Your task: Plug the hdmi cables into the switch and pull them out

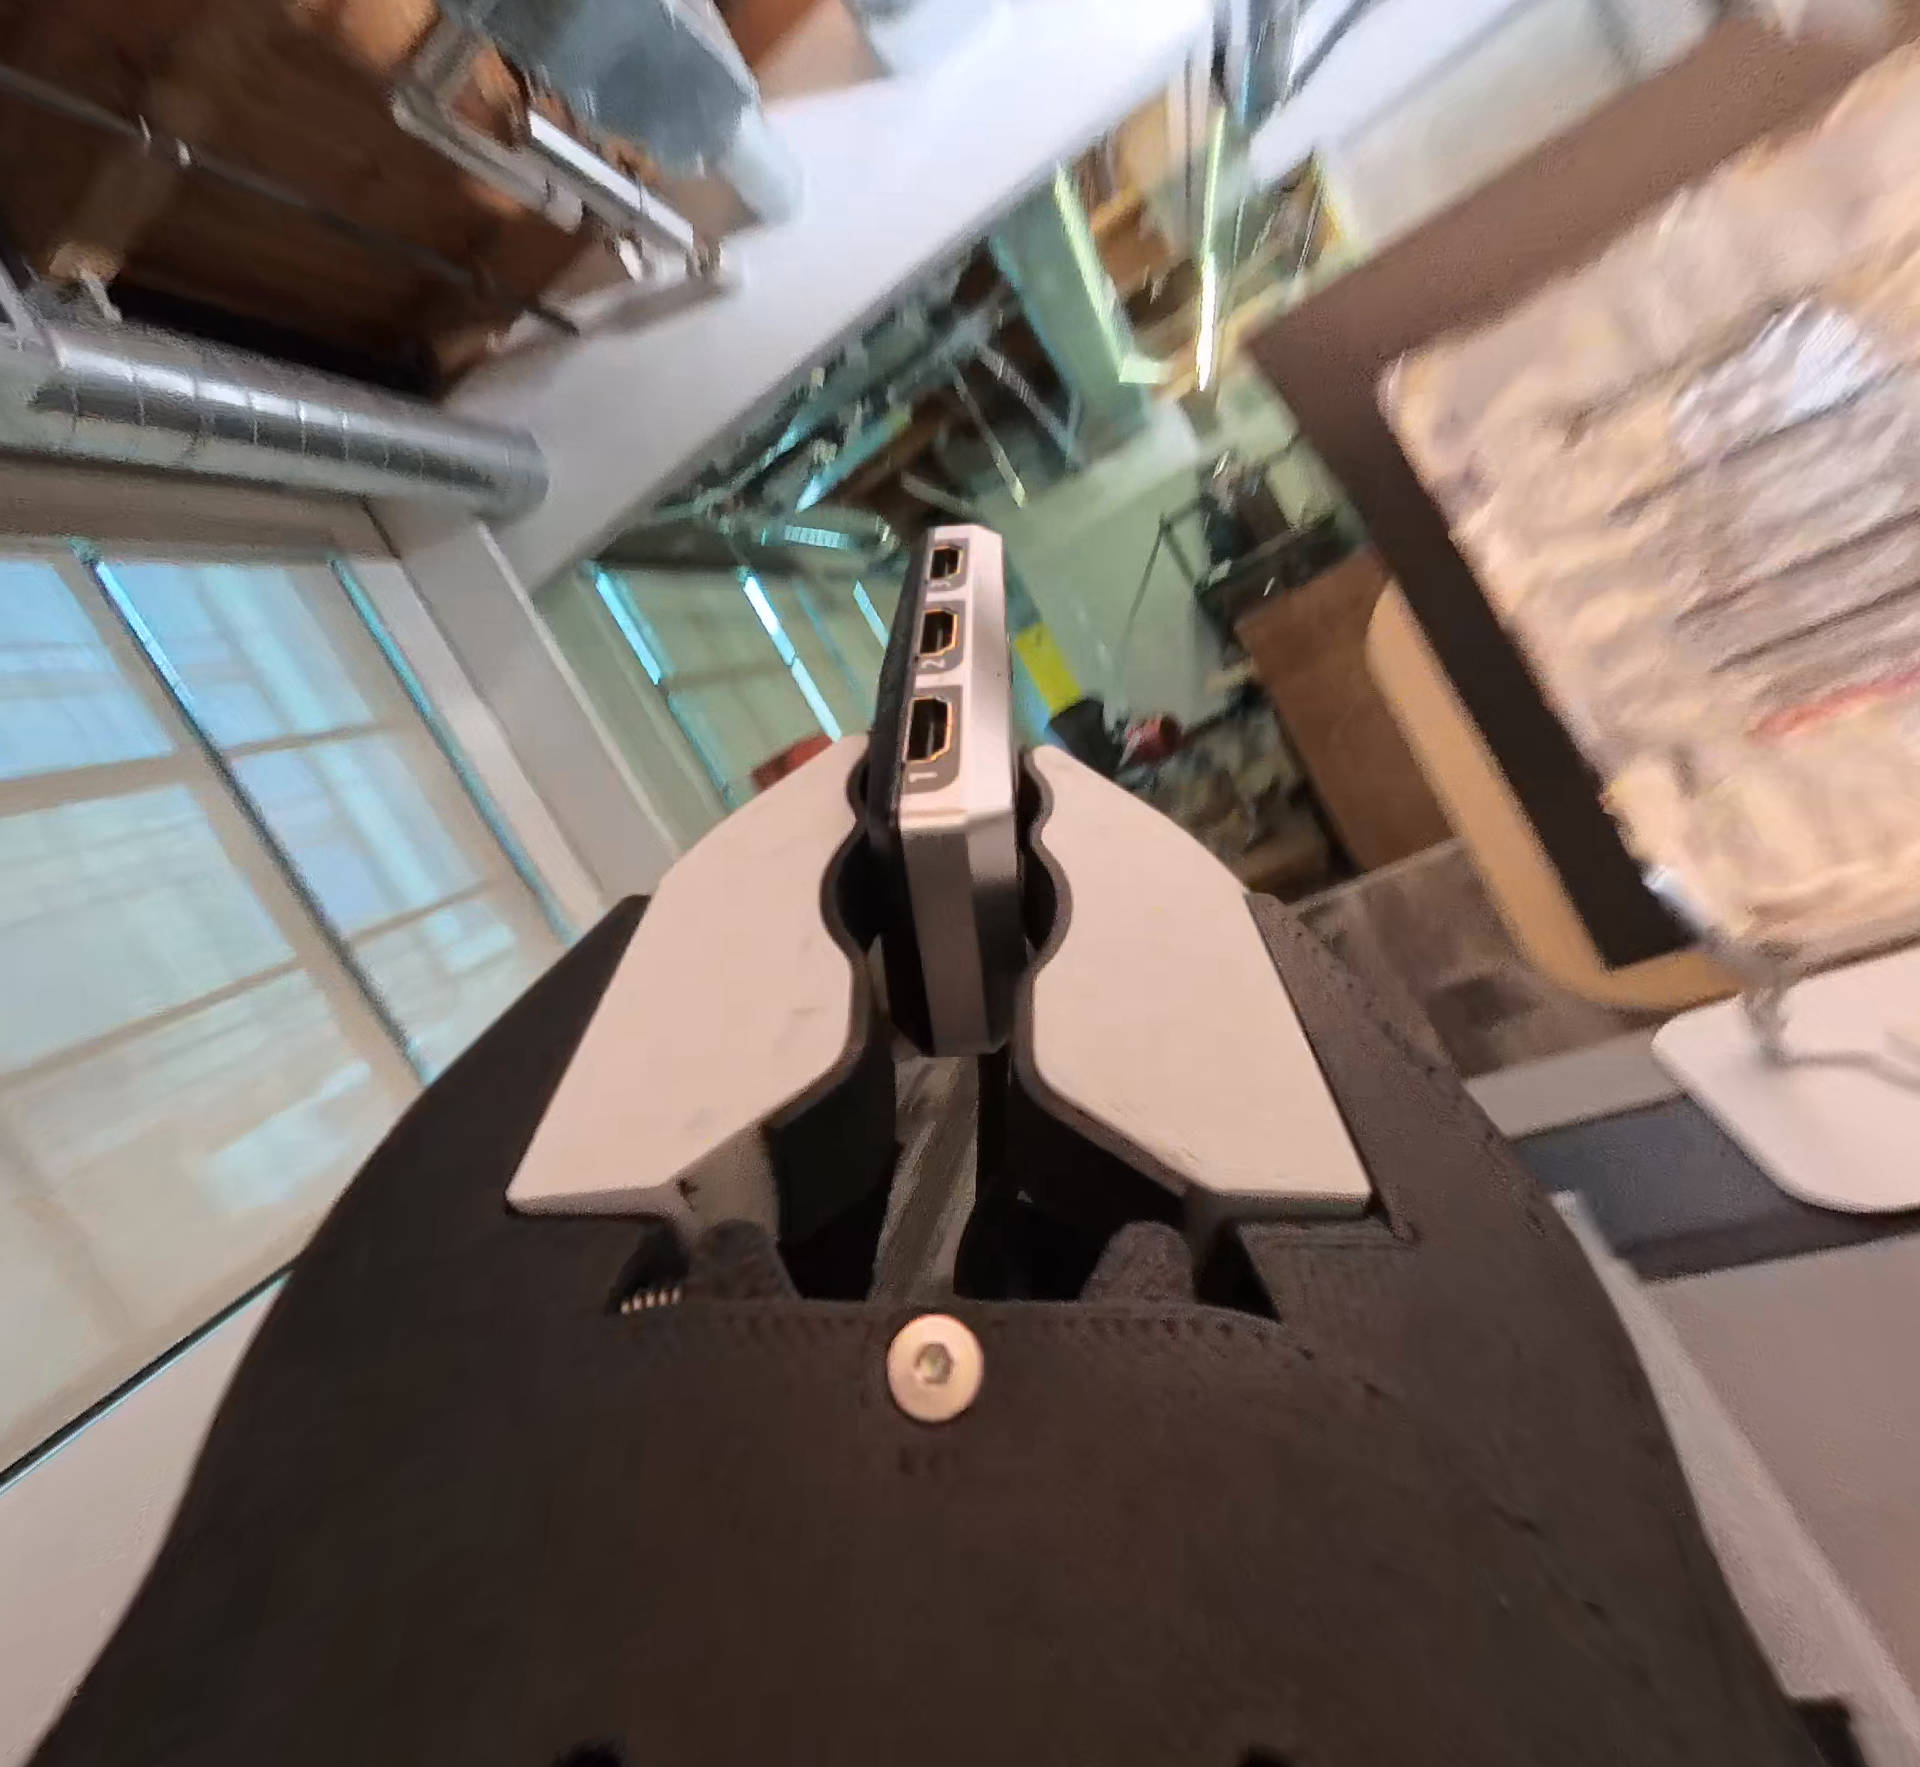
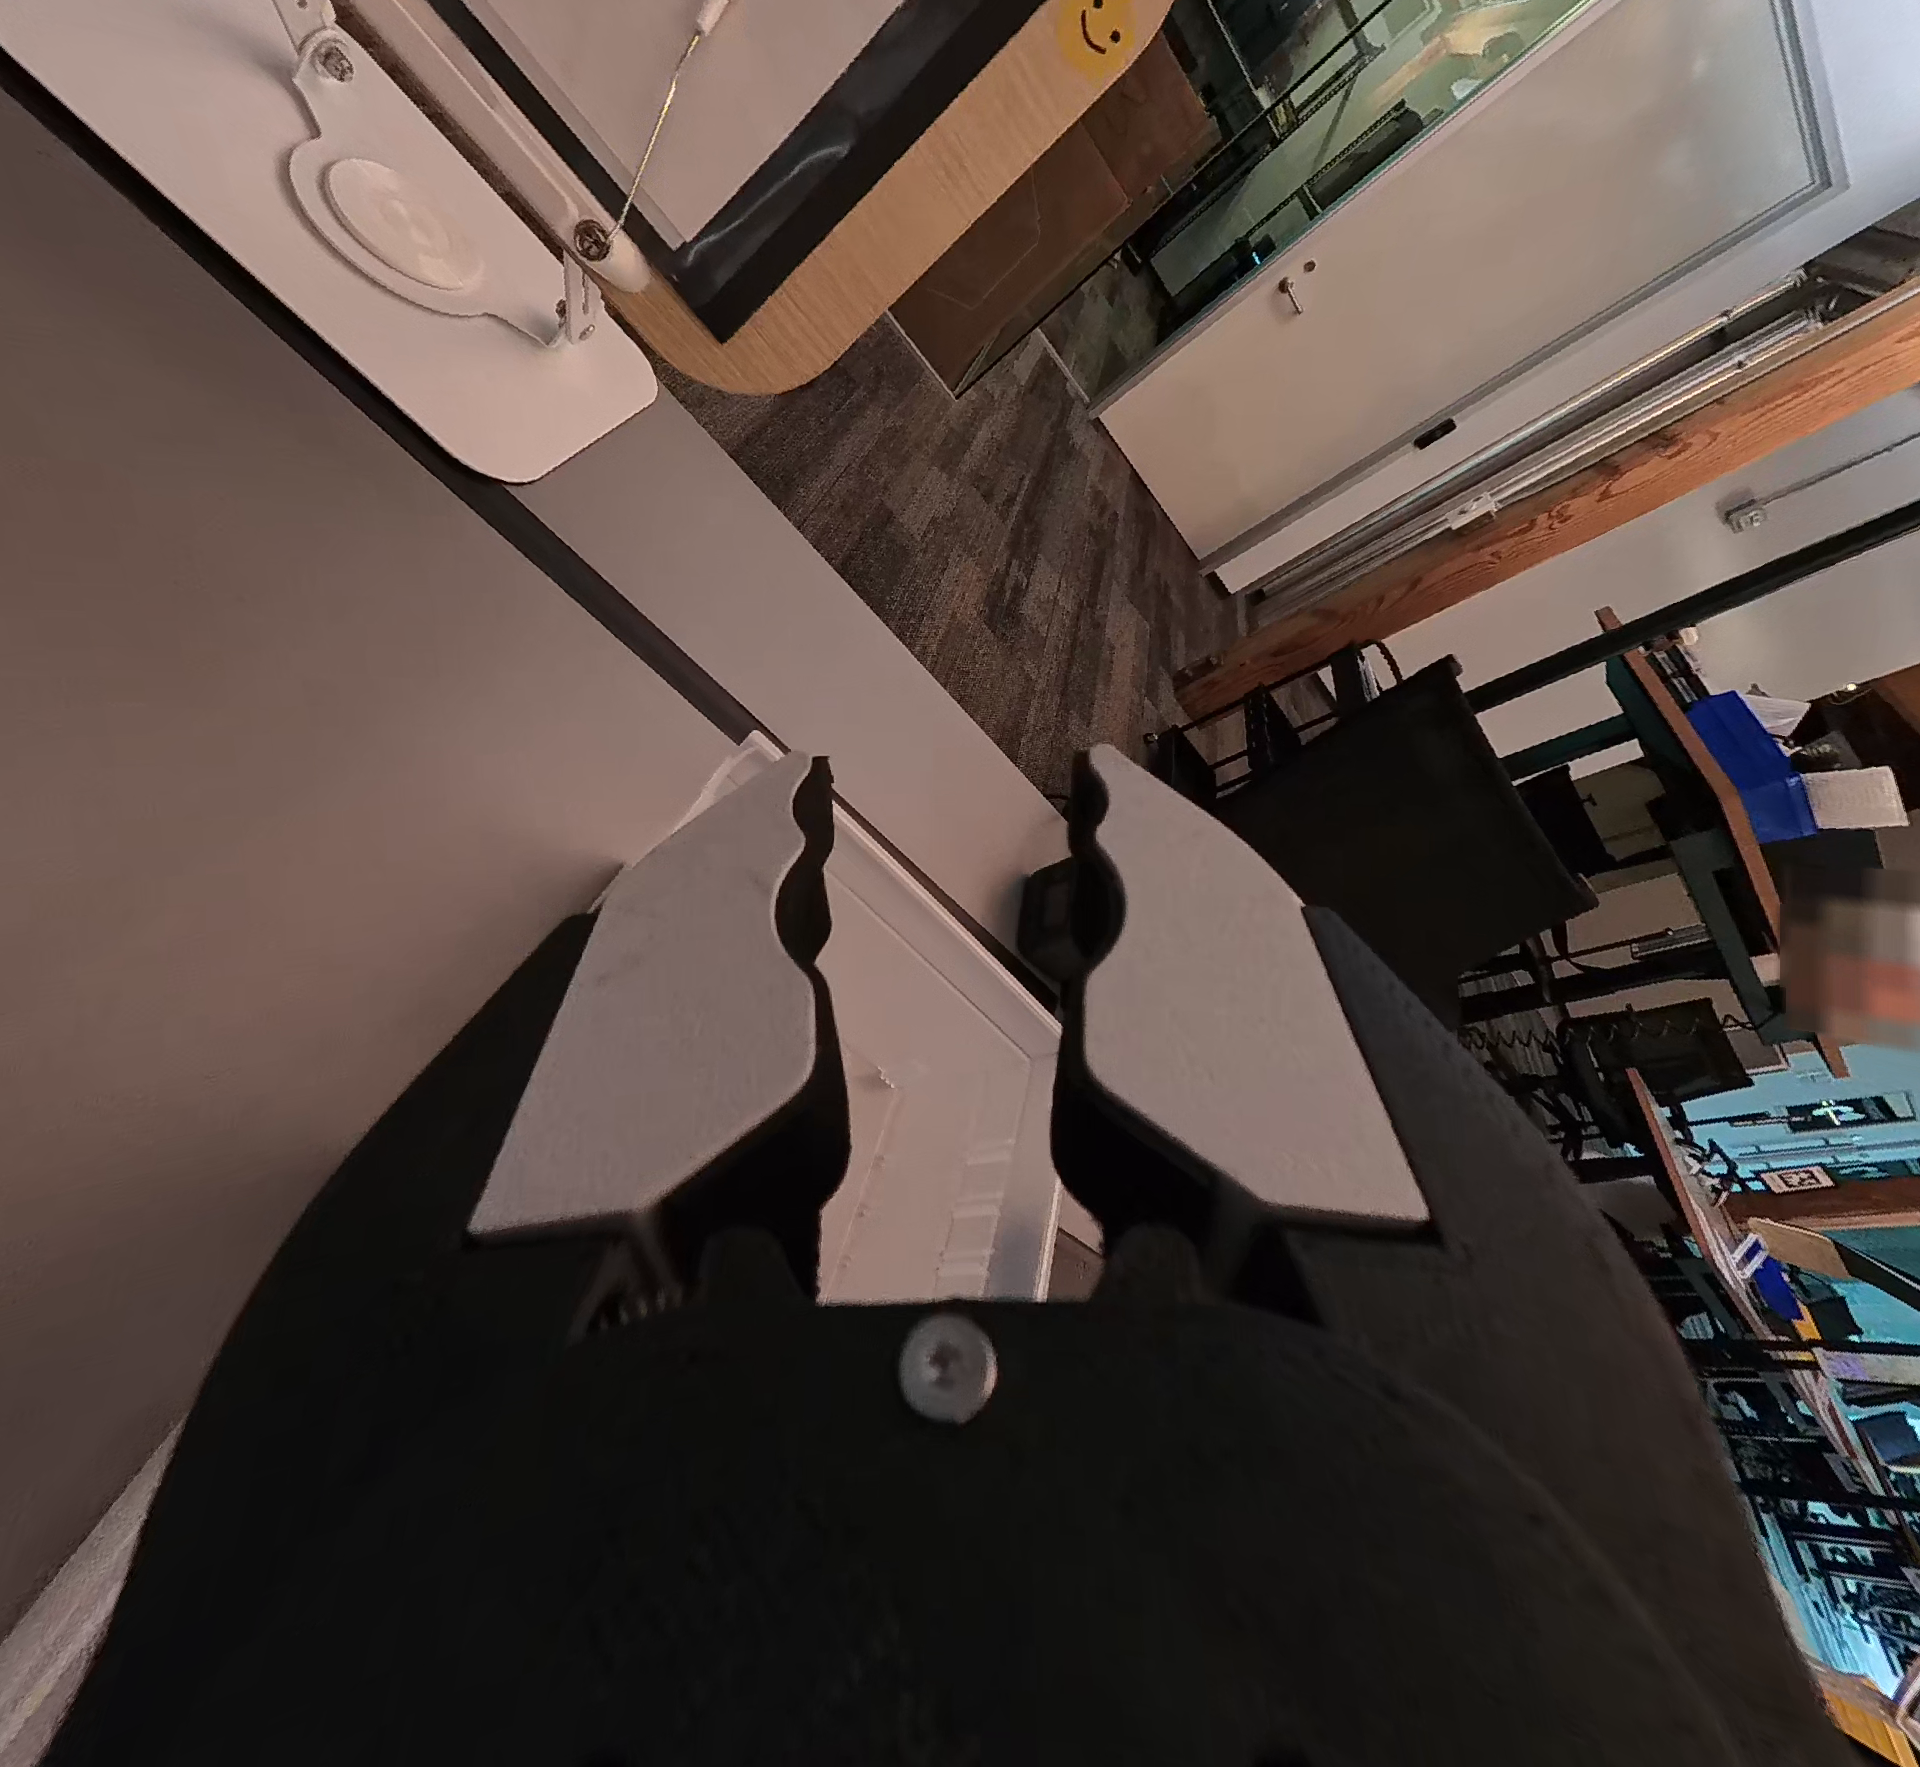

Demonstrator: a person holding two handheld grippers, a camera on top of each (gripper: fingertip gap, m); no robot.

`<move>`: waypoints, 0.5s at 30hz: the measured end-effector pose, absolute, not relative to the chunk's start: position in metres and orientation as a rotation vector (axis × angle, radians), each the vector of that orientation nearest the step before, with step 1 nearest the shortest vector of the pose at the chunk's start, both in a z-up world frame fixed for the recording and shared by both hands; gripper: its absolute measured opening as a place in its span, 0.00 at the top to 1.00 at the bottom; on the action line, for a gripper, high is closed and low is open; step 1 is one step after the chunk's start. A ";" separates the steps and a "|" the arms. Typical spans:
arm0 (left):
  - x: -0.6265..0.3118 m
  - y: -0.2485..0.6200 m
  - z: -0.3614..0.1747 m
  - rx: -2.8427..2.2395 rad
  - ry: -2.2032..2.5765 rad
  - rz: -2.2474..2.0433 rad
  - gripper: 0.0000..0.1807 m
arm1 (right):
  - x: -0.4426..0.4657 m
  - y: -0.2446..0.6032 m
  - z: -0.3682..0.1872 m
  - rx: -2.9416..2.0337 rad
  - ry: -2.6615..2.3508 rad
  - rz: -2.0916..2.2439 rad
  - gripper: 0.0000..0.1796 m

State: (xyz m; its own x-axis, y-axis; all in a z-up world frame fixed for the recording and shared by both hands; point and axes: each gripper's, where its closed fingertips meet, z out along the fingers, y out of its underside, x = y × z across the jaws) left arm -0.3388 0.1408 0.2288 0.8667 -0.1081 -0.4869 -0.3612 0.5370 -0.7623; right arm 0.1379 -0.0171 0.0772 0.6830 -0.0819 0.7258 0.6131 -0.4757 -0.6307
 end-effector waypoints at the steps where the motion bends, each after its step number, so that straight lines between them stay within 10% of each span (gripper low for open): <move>1: -0.334 0.121 0.239 -0.956 0.528 0.104 0.89 | 0.138 -0.017 0.077 -1.902 -0.416 -0.878 0.75; 15: -0.137 0.033 0.141 -0.658 1.282 -0.265 0.88 | 0.125 -0.008 0.065 -1.926 -0.482 -0.873 0.75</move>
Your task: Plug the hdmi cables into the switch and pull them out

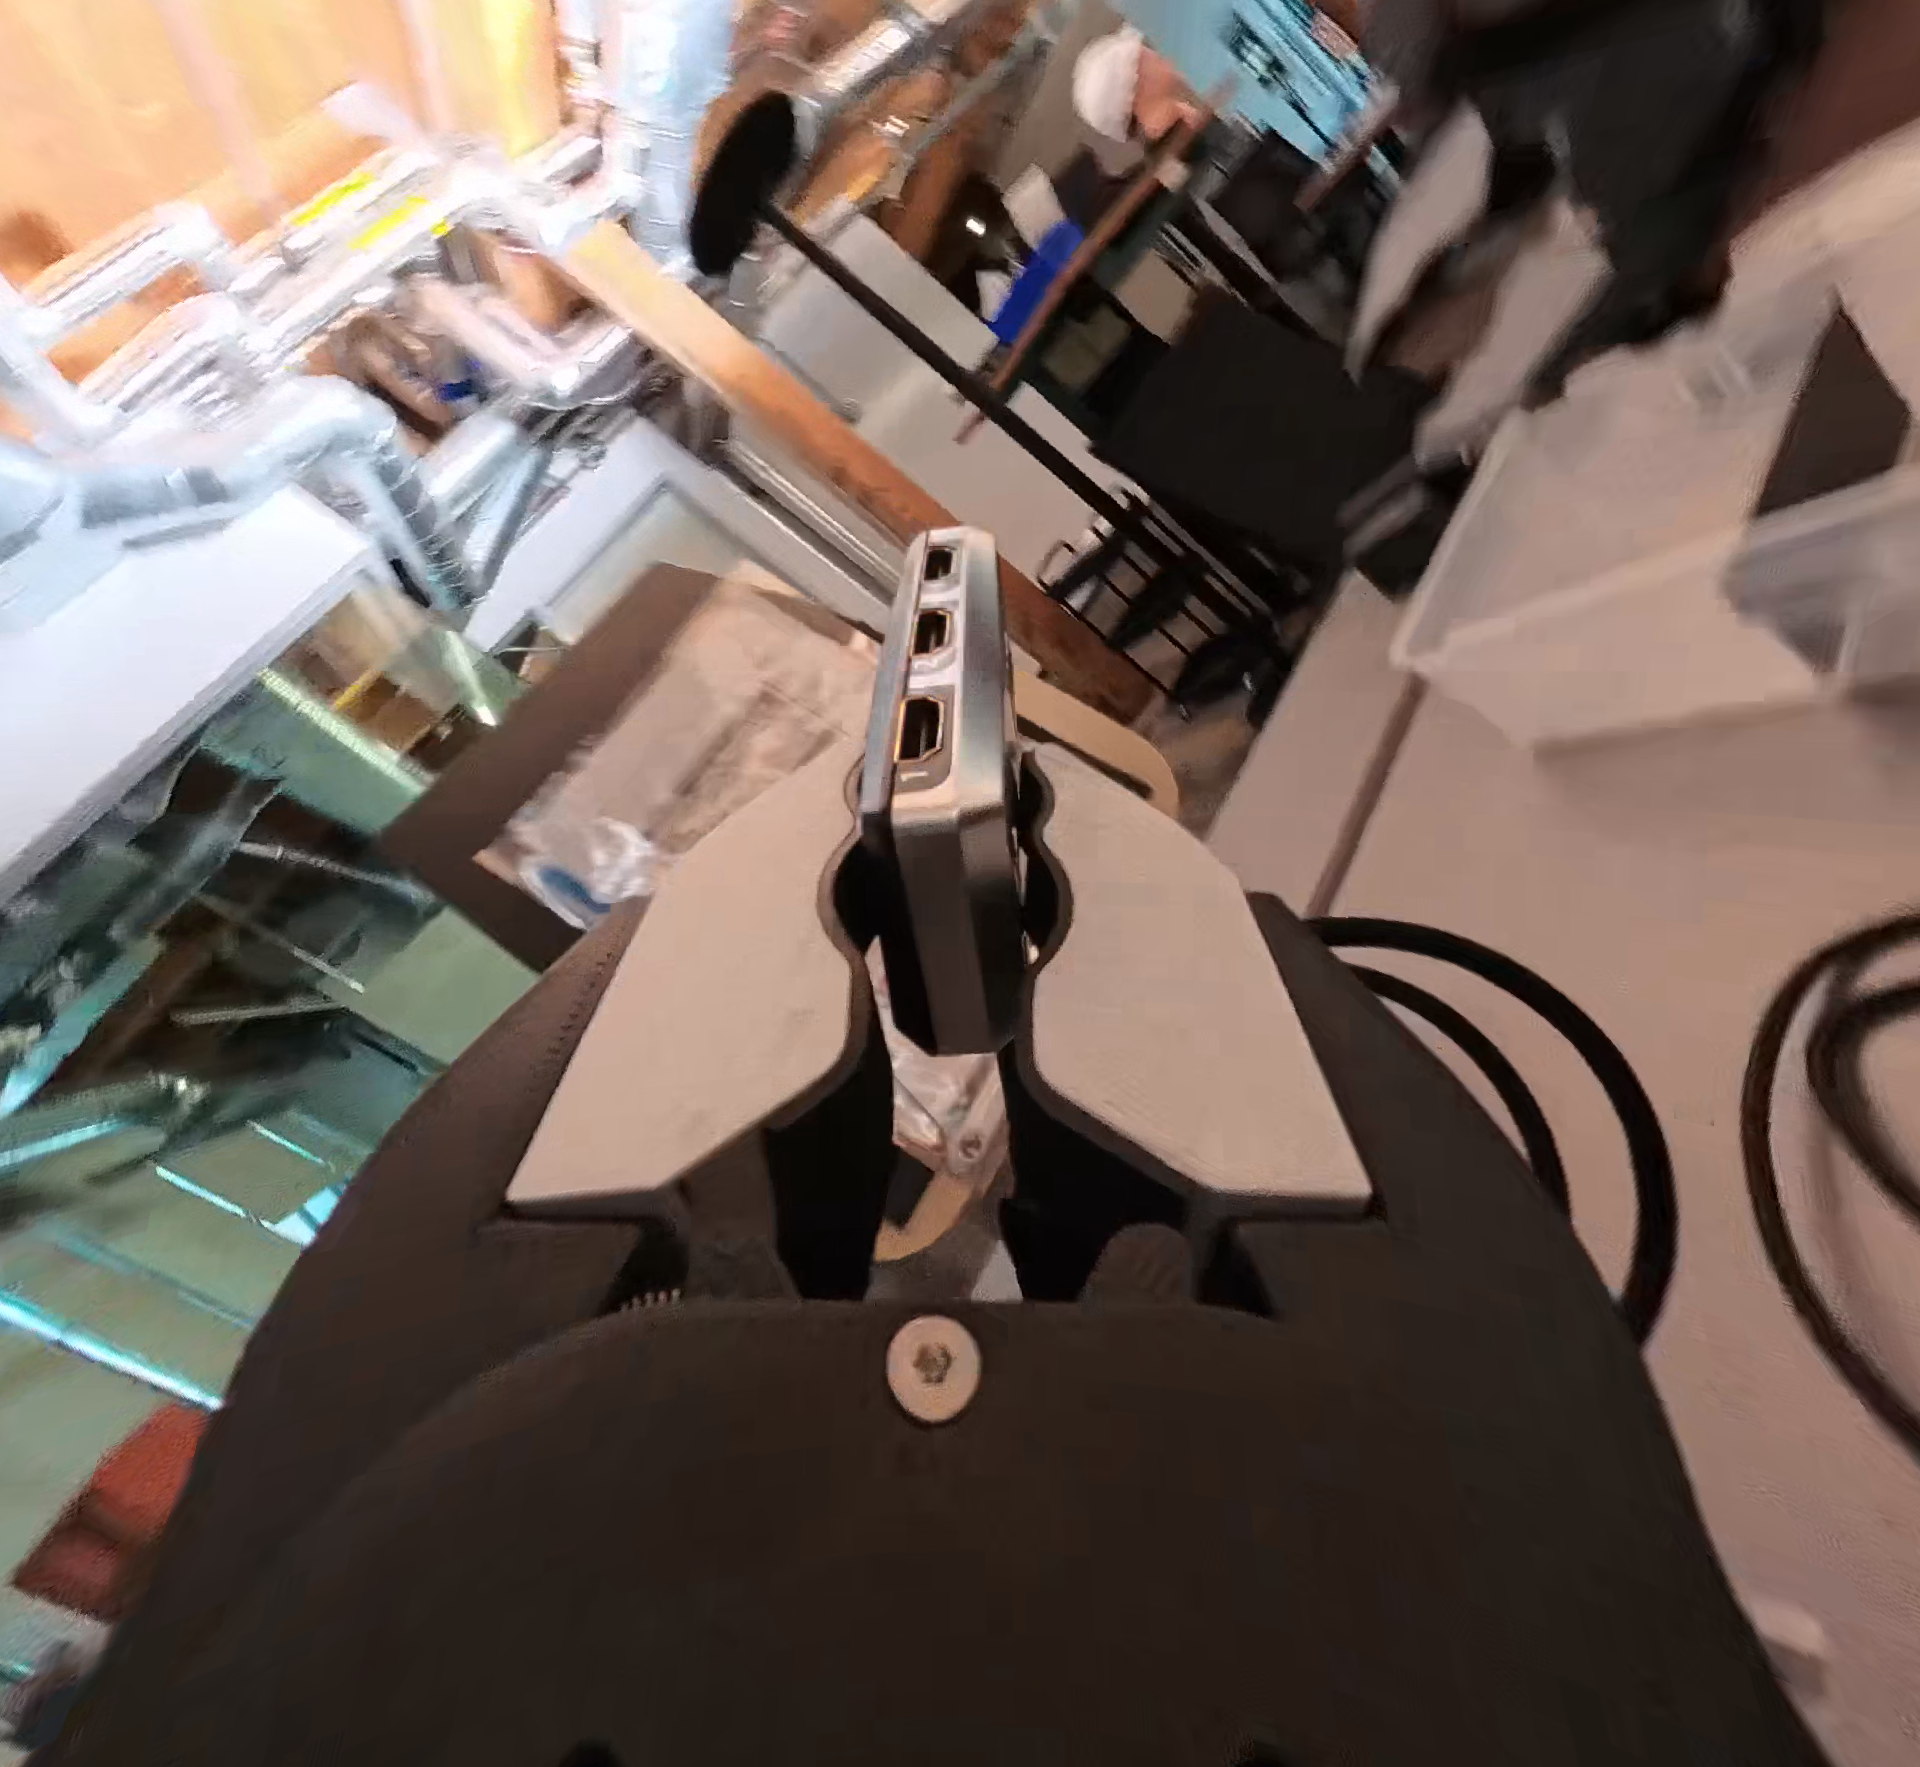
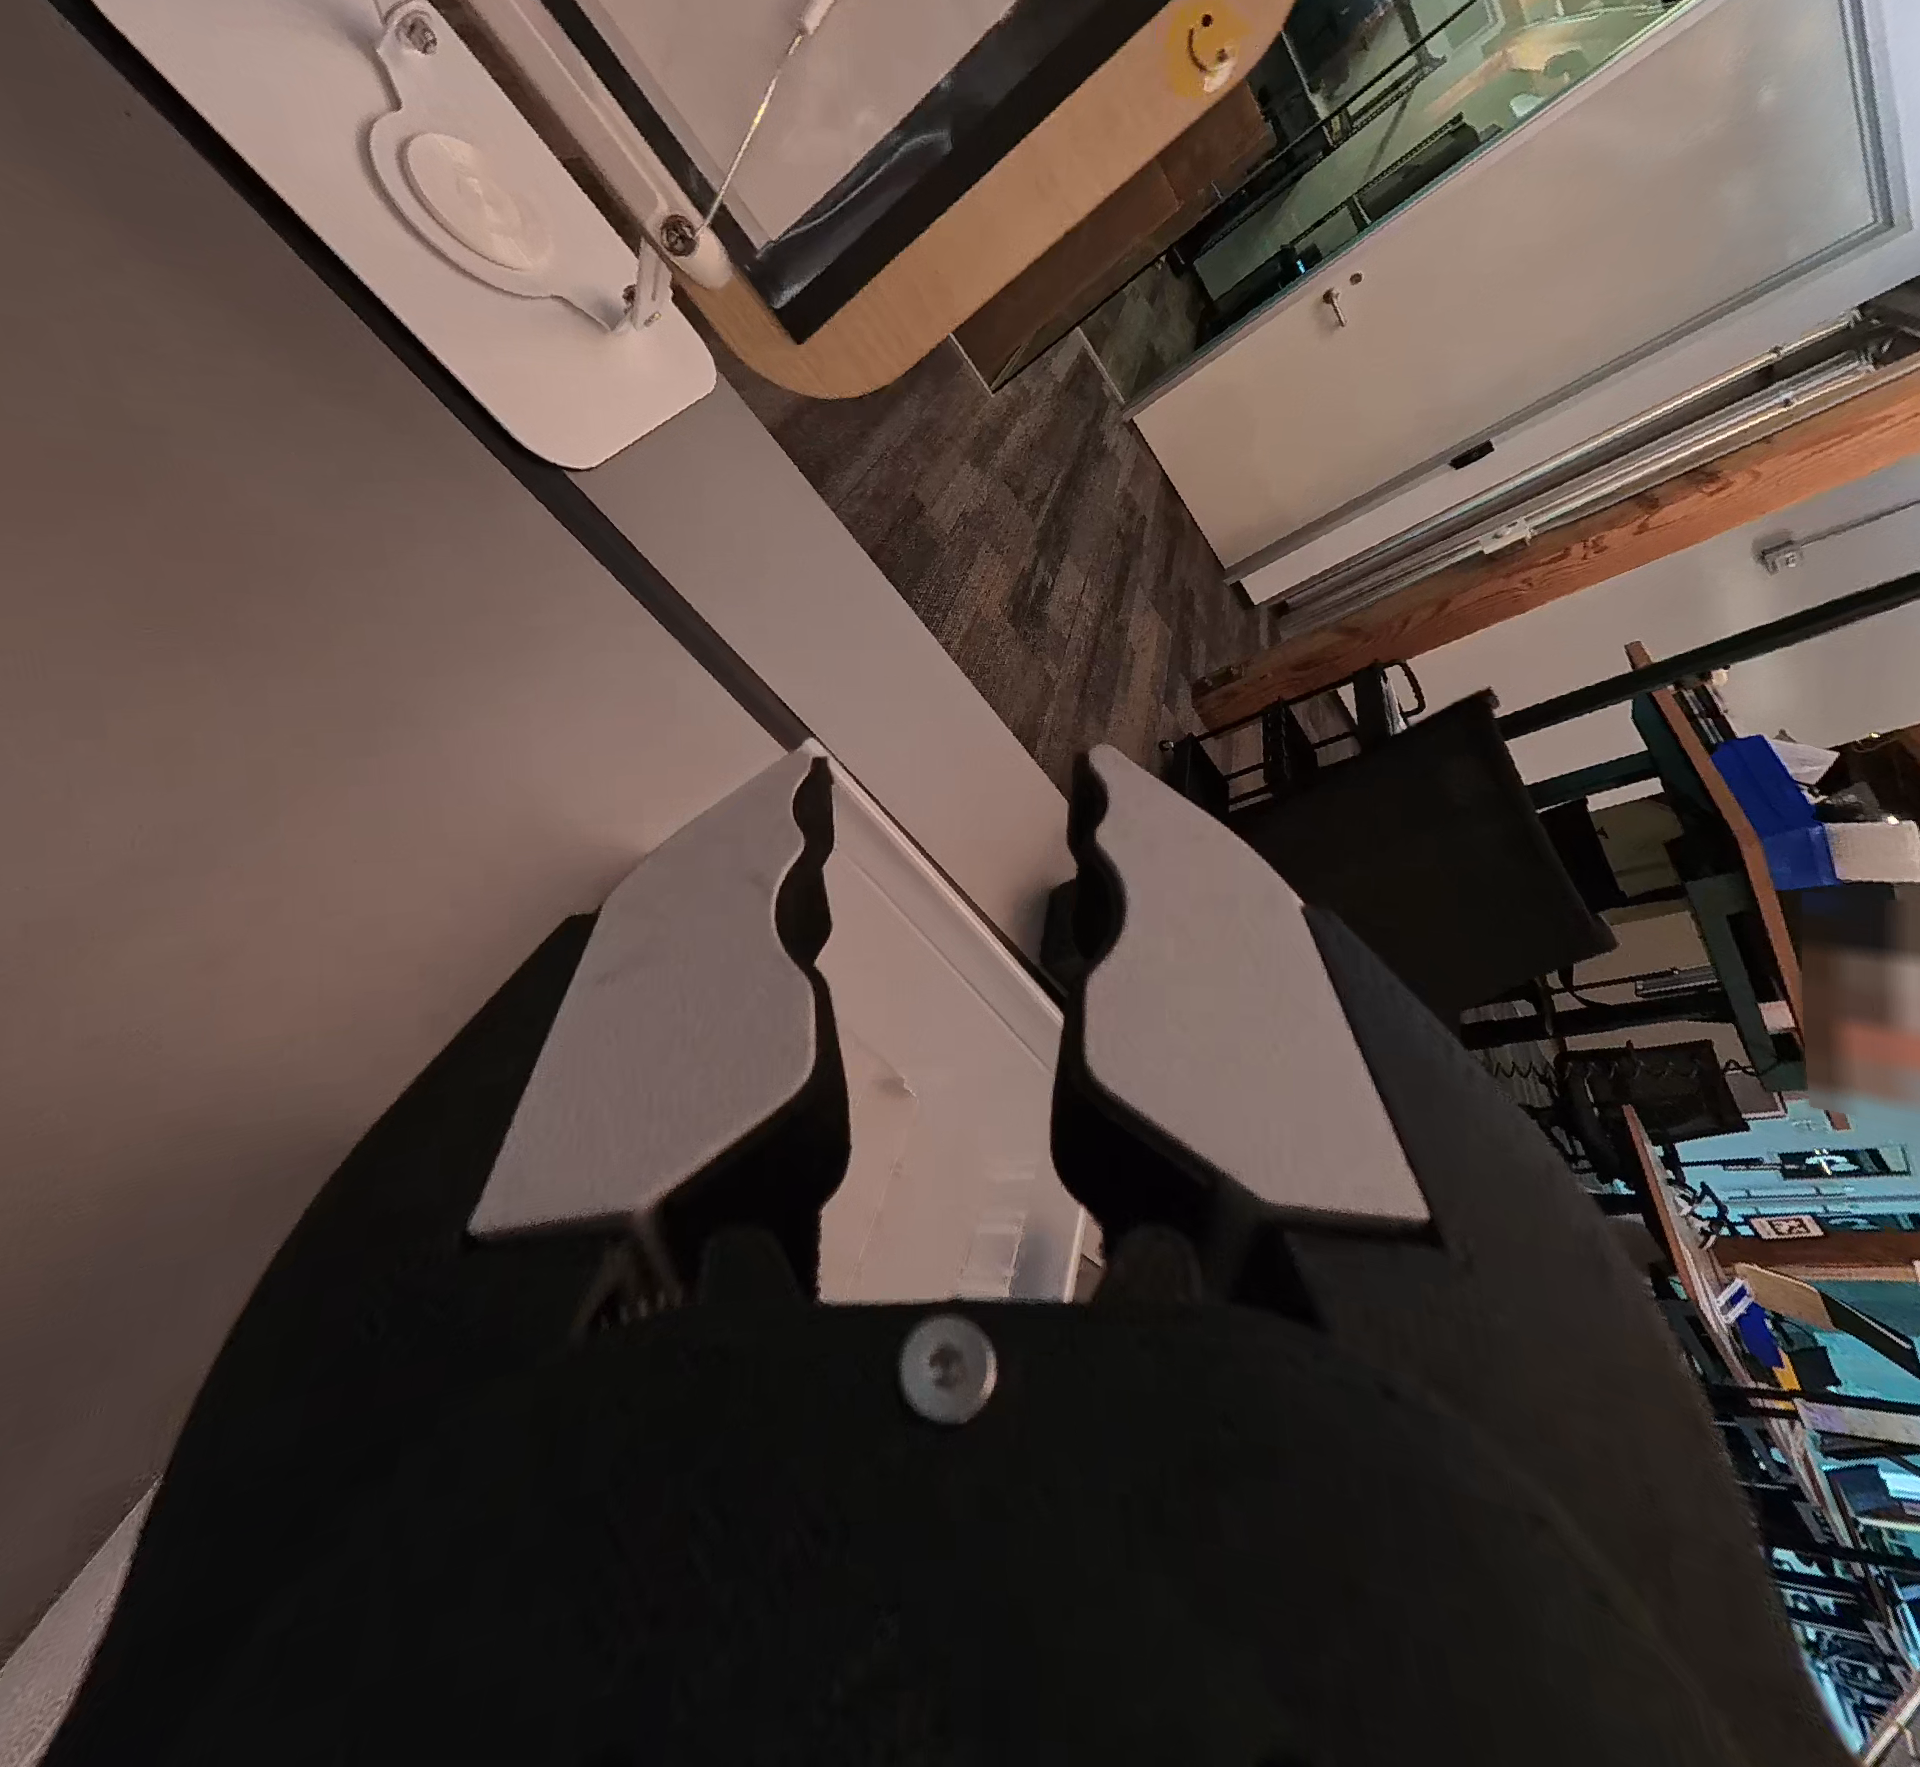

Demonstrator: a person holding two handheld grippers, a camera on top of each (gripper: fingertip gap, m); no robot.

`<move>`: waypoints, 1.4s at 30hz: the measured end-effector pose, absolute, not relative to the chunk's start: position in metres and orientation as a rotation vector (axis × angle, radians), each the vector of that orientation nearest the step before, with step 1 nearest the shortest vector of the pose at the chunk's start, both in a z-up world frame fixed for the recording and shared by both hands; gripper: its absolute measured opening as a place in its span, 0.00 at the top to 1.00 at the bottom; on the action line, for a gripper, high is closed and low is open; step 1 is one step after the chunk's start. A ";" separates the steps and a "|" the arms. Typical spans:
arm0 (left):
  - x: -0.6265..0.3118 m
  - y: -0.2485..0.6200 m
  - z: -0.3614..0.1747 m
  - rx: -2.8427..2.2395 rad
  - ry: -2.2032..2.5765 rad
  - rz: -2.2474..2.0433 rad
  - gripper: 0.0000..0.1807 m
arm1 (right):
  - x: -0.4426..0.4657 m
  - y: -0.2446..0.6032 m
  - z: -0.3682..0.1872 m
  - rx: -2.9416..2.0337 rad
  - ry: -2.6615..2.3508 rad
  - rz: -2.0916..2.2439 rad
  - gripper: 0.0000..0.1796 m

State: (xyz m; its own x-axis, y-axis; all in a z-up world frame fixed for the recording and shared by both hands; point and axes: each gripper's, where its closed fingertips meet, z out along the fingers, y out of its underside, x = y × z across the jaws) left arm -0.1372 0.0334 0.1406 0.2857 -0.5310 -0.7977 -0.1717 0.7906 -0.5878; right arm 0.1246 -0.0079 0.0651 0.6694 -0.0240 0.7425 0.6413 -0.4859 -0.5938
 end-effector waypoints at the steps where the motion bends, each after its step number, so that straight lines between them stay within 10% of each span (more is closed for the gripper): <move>1: -0.126 0.041 0.121 -0.653 1.337 -0.241 0.88 | 0.123 -0.006 0.063 -1.931 -0.491 -0.872 0.75; 26: -0.060 0.101 -0.131 -0.856 1.846 0.392 0.87 | 0.123 0.000 0.054 -1.939 -0.523 -0.796 0.75; 42: -0.110 0.095 -0.133 -1.084 2.098 0.548 0.64 | 0.125 0.002 0.046 -1.969 -0.553 -0.791 0.75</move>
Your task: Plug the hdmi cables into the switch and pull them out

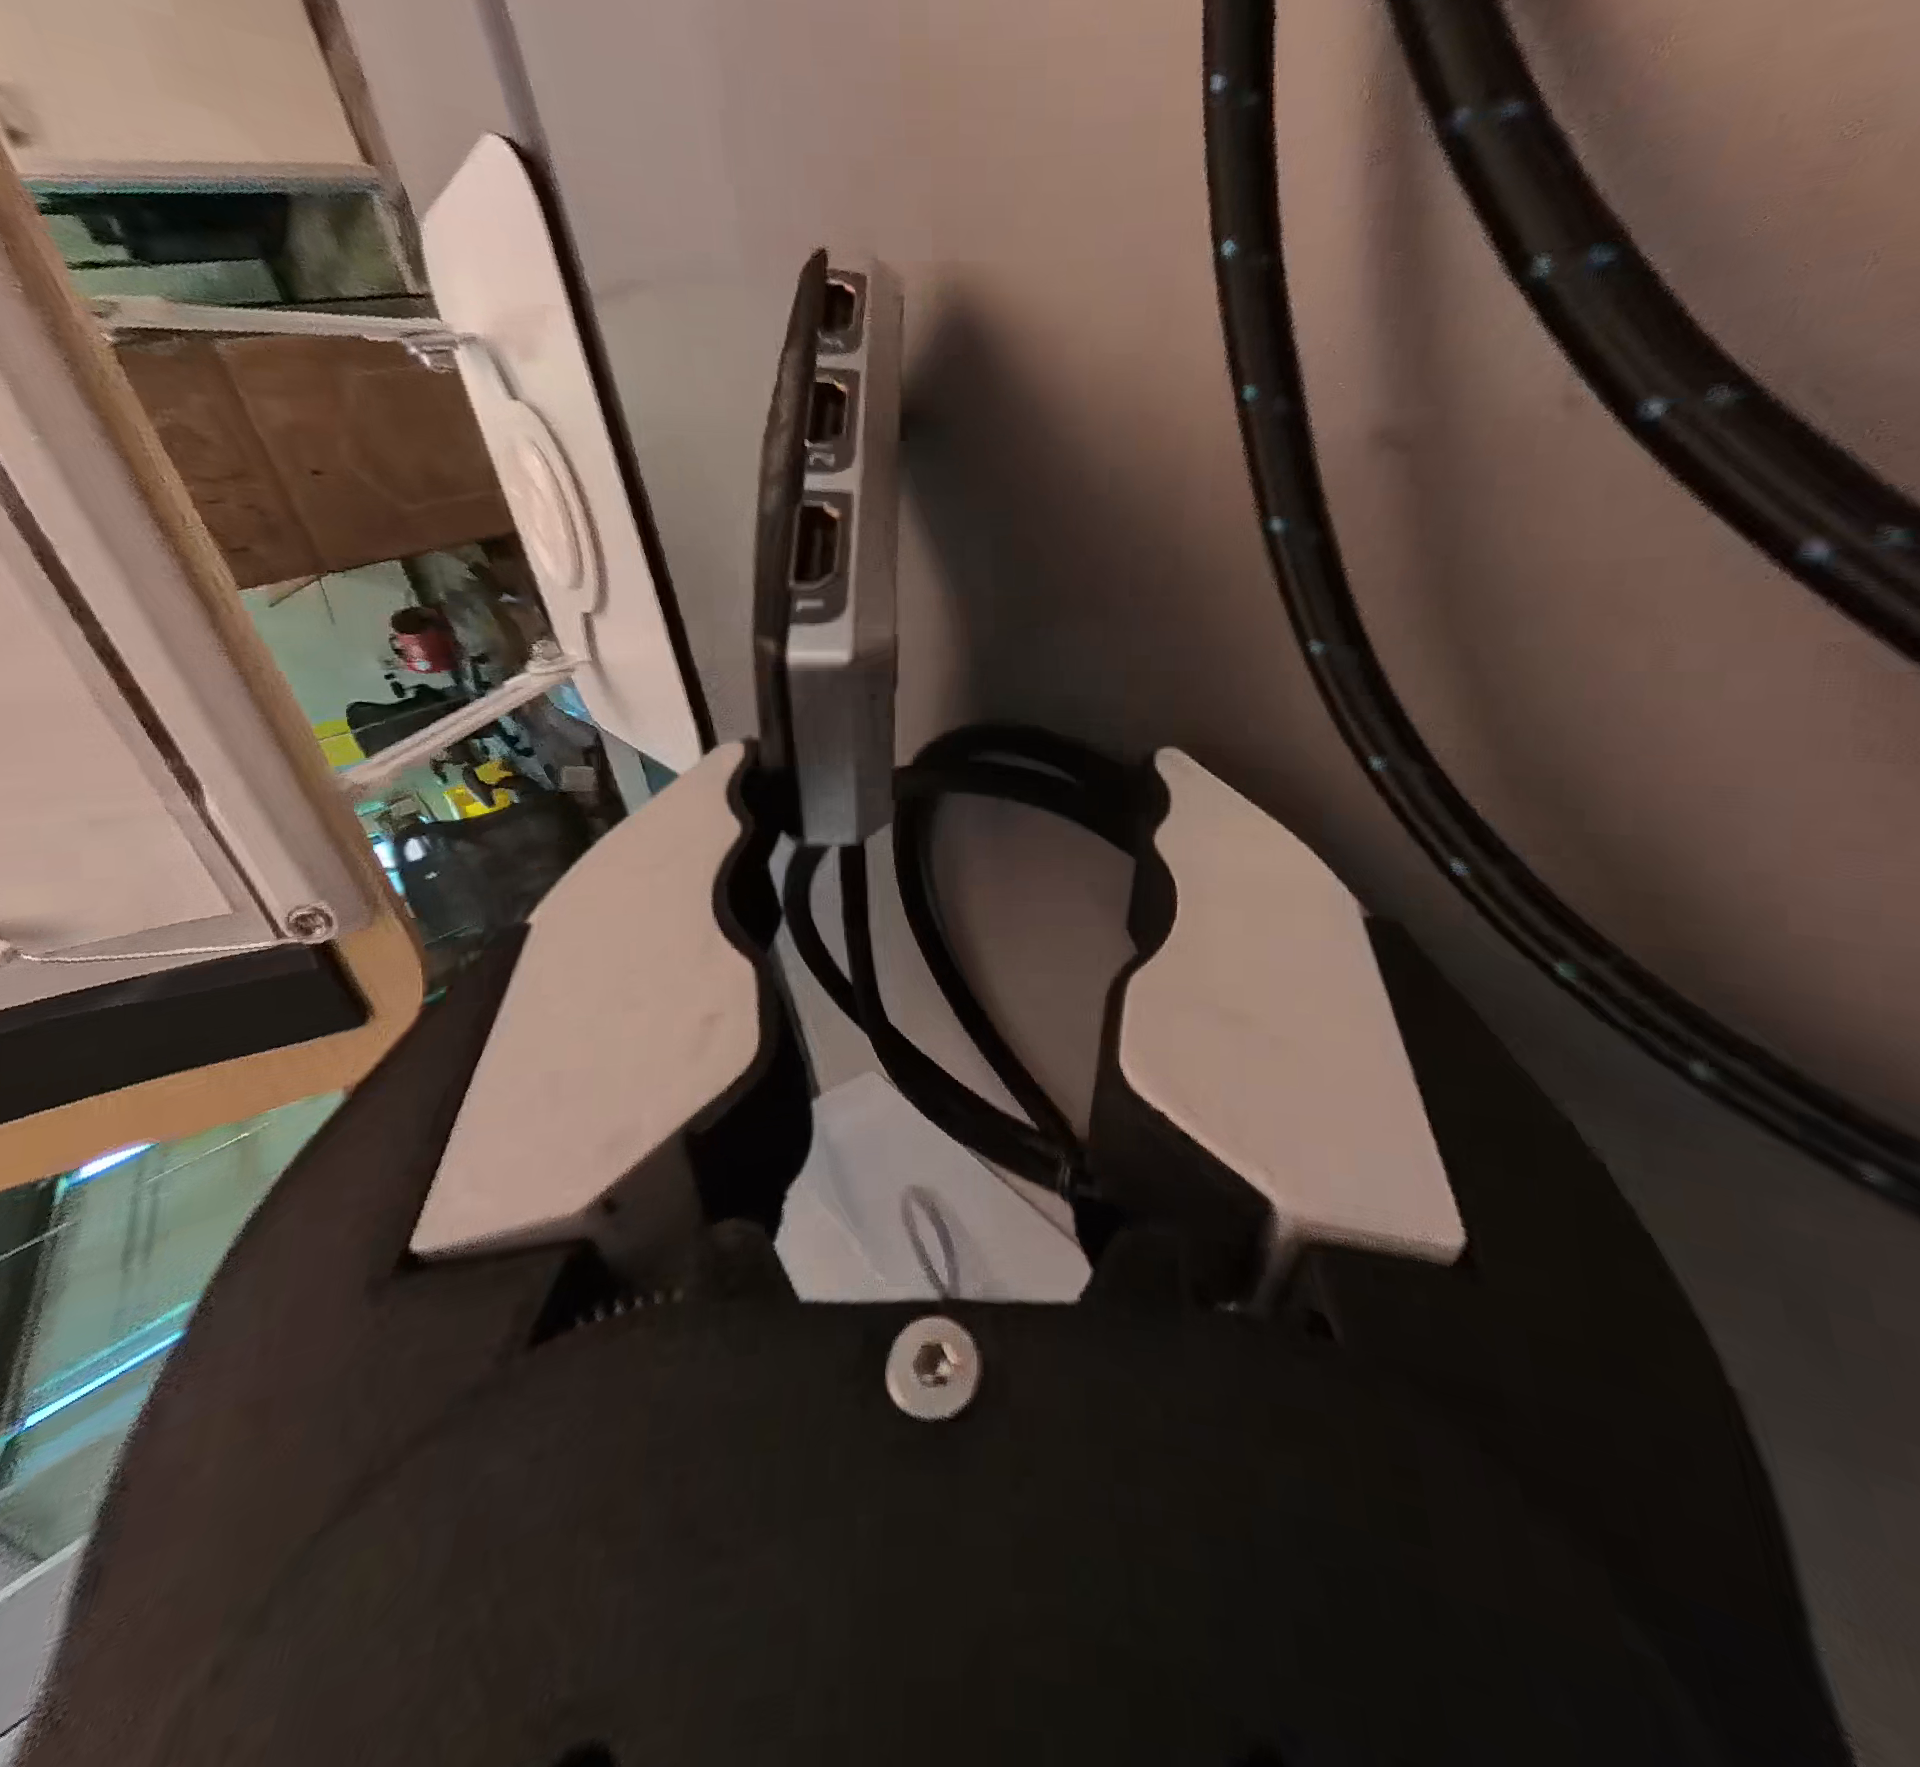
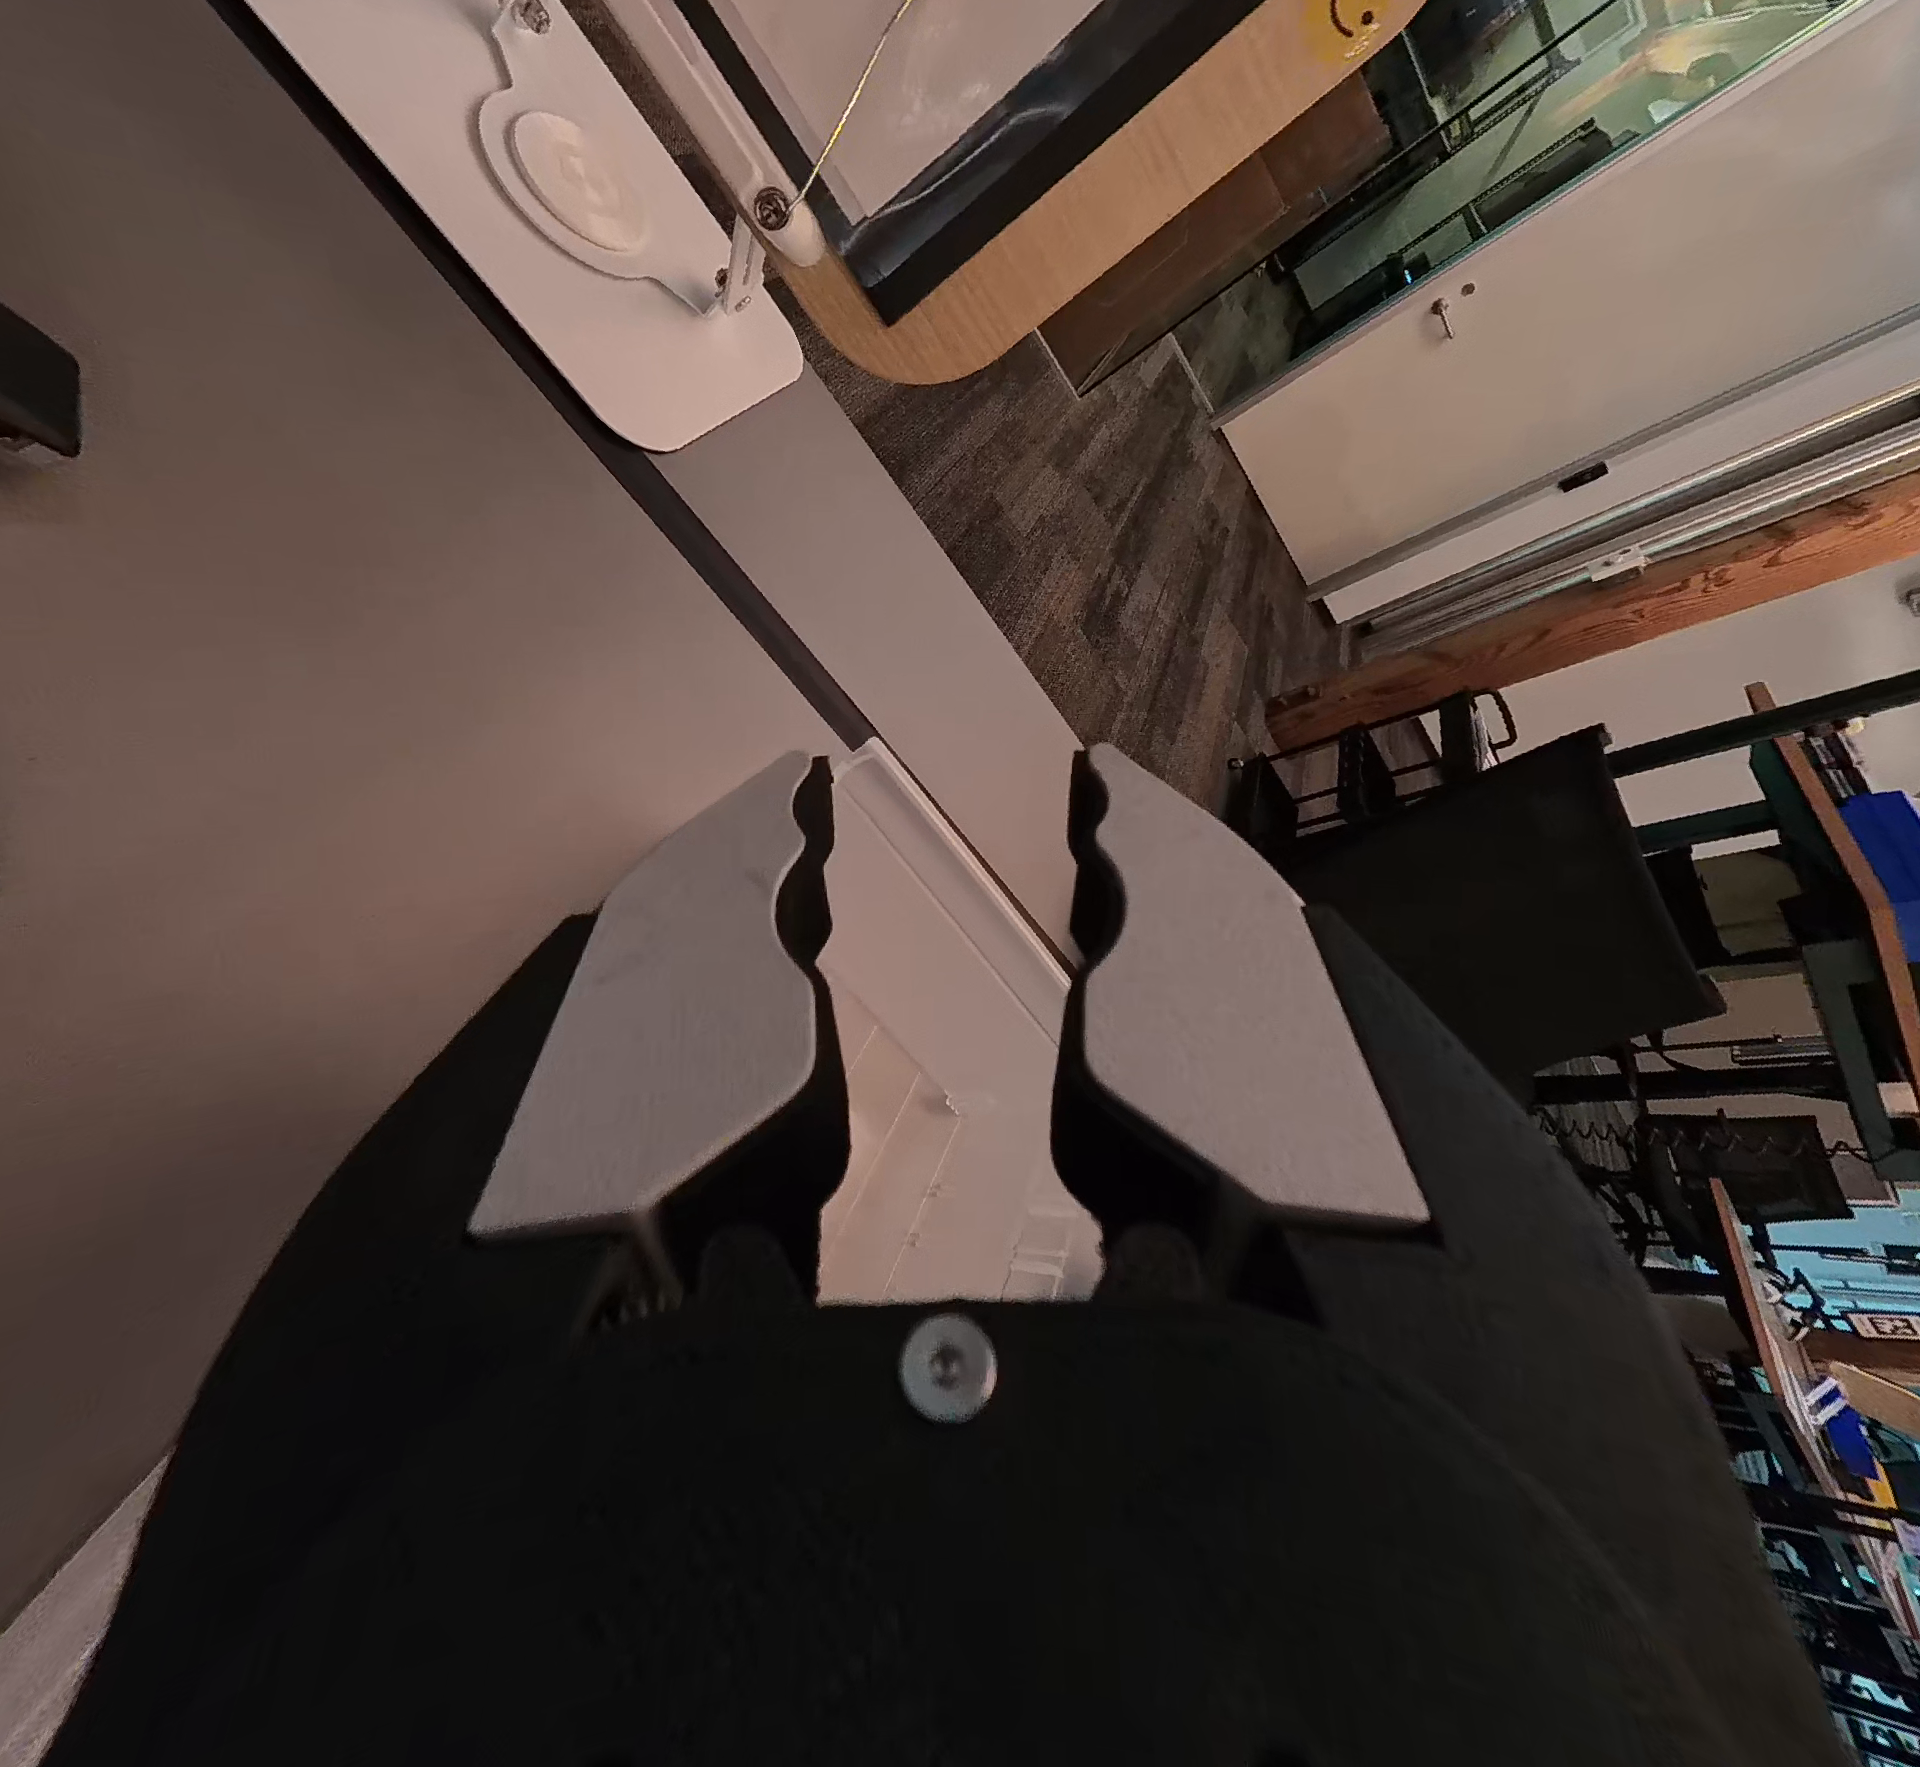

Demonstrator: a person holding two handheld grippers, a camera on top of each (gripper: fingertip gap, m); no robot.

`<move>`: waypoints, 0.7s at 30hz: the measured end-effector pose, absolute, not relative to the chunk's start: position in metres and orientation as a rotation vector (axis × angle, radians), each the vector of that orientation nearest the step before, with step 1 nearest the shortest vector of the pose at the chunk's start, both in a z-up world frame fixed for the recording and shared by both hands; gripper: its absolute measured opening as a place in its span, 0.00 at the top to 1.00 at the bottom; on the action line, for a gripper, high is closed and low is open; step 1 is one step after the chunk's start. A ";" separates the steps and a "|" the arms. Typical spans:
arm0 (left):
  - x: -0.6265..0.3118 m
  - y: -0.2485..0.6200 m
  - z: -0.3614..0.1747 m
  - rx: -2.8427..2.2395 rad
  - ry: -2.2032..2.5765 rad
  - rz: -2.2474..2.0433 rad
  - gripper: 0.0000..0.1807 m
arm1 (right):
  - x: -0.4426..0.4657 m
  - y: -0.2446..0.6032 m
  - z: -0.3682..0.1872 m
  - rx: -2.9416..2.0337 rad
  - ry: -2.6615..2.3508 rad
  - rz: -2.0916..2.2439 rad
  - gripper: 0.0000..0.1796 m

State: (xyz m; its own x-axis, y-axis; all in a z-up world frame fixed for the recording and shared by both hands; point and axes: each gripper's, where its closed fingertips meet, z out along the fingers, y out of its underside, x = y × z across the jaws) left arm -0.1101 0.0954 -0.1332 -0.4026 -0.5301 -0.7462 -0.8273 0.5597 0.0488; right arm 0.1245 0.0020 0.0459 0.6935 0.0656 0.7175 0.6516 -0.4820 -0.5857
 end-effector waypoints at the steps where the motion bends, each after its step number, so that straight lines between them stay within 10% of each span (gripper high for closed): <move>1: -0.114 0.094 -0.131 -1.108 2.114 0.551 0.64 | 0.124 0.002 0.045 -1.972 -0.556 -0.789 0.75; 21: -0.159 -0.028 -0.113 -1.424 2.484 0.009 0.73 | 0.125 0.003 0.036 -2.009 -0.590 -0.791 0.75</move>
State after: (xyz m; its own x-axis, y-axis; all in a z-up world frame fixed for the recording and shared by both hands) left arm -0.1593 -0.0285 -0.1128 -0.4764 -0.8455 -0.2412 -0.8473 0.5147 -0.1310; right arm 0.1245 0.0030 0.0358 0.6850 0.1056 0.7208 0.6609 -0.5063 -0.5539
